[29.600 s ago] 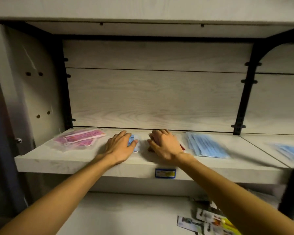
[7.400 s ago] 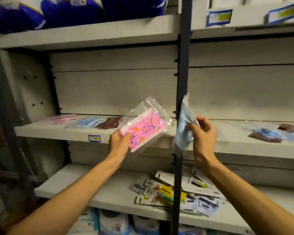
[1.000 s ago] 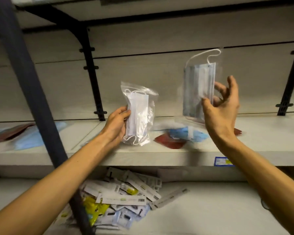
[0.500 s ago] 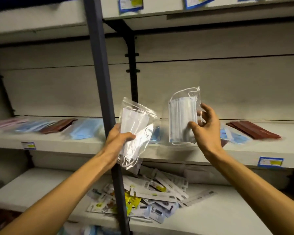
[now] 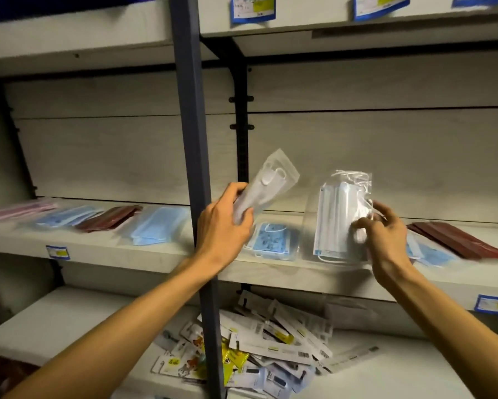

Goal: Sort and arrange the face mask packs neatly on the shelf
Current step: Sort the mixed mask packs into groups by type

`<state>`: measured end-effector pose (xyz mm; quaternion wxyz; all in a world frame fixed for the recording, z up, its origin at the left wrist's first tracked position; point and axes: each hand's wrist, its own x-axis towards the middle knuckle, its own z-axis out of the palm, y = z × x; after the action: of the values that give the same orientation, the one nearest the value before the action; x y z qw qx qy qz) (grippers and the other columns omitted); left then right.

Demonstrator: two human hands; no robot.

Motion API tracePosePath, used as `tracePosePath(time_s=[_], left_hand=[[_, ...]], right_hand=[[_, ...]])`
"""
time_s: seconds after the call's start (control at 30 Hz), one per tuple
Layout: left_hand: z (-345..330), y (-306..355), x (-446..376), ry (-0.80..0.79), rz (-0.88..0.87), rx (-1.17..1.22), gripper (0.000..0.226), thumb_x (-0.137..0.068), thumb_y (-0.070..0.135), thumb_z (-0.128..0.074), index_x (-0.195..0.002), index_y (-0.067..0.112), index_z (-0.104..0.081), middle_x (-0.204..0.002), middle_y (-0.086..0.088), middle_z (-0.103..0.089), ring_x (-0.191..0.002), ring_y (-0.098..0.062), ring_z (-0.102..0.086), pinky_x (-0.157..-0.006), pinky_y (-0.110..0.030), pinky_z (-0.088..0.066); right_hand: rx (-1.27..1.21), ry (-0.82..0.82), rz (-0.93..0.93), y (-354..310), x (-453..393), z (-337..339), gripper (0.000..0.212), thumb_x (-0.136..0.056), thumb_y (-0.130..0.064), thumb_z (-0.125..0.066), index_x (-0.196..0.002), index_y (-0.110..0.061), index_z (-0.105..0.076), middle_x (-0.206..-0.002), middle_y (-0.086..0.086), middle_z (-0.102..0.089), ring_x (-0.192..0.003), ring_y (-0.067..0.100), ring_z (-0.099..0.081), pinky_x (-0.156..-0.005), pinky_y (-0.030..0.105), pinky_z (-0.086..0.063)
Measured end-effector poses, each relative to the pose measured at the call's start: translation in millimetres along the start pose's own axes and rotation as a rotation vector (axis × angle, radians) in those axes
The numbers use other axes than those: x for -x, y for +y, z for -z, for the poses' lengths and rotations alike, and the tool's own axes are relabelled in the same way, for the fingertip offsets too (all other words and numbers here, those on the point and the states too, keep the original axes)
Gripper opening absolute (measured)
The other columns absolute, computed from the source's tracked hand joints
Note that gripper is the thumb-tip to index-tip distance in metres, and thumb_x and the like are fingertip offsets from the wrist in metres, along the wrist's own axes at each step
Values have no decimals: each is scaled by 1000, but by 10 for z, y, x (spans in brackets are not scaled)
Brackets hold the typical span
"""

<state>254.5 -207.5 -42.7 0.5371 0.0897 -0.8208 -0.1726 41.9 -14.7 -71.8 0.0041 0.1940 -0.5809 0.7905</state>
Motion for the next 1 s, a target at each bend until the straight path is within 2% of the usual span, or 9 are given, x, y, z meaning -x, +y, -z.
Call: tracePosePath(time_s=[0.07, 0.17, 0.3, 0.37, 0.43, 0.53, 0.67, 0.83, 1.0], left_hand=[[130, -90, 72, 22, -69, -40, 27, -93, 19, -70, -117, 20, -57, -92, 12, -65, -71, -4, -60, -56, -5, -42], [420, -307, 181, 60, -95, -84, 21, -95, 23, -63, -113, 20, -54, -82, 7, -64, -60, -7, -57, -52, -12, -41], [918, -689, 341, 87, -90, -84, 20, -95, 34, -49, -112, 24, -52, -84, 10, -58, -70, 2, -56, -60, -5, -38], [1193, -933, 393, 77, -59, -117, 32, -94, 41, -45, -115, 21, -56, -88, 6, -63, -74, -3, -59, -62, -17, -46], [1483, -1202, 435, 61, -30, -162, 40, -92, 43, -42, -118, 18, -59, -92, 1, -68, -76, -17, -64, -62, -31, -52], [1950, -1589, 489, 56, 34, -290, 30, -88, 38, -49, -114, 24, -57, -93, -2, -71, -78, -26, -67, -64, -41, -56], [2637, -2098, 469, -10, 57, -491, 26, -84, 25, -65, -110, 23, -61, -91, -1, -71, -74, -25, -67, -64, -44, -59], [3329, -2757, 368, 141, 92, -568, 31, -84, 11, -75, -109, 25, -63, -93, 4, -71, -76, -20, -66, -63, -39, -57], [3520, -3297, 197, 43, -18, -634, 41, -74, -1, -75, -109, 20, -69, -108, 3, -73, -90, -19, -67, -67, -34, -55]], right_hand=[[-57, -11, 4, -54, 19, -183, 54, -79, -2, -59, -127, -26, -60, -104, 6, -68, -85, 21, -59, -60, 28, -44], [-129, -78, 57, -137, 250, -568, 54, -73, -10, -56, -125, -18, -64, -88, 4, -68, -78, 17, -59, -63, 28, -45], [-165, -202, 162, -155, 716, -1094, 40, -75, -11, -56, -113, -13, -67, -77, -12, -70, -71, 1, -63, -63, 16, -52], [-184, -254, 190, -85, 981, -1383, 34, -82, 5, -54, -105, -16, -68, -78, -12, -70, -75, 4, -64, -64, 13, -53], [-164, -291, 227, 28, 1305, -1710, 45, -82, 17, -53, -104, -21, -67, -87, -7, -70, -84, 10, -65, -68, 16, -56], [-152, -313, 267, 285, 1830, -2247, 49, -83, 20, -58, -105, -23, -67, -91, -8, -71, -82, 6, -67, -68, 17, -56], [-165, -368, 161, 493, 2213, -3046, 48, -85, 14, -60, -109, -27, -66, -95, -8, -71, -84, 9, -69, -68, 23, -59], [-161, -354, -110, 594, 2126, -3958, 33, -89, 13, -54, -117, -1, -64, -88, 11, -66, -73, 17, -58, -63, 19, -50], [-137, -283, -343, 717, 1958, -4476, 26, -90, 4, -54, -110, -8, -65, -86, 12, -62, -60, 16, -54, -46, 17, -45]])
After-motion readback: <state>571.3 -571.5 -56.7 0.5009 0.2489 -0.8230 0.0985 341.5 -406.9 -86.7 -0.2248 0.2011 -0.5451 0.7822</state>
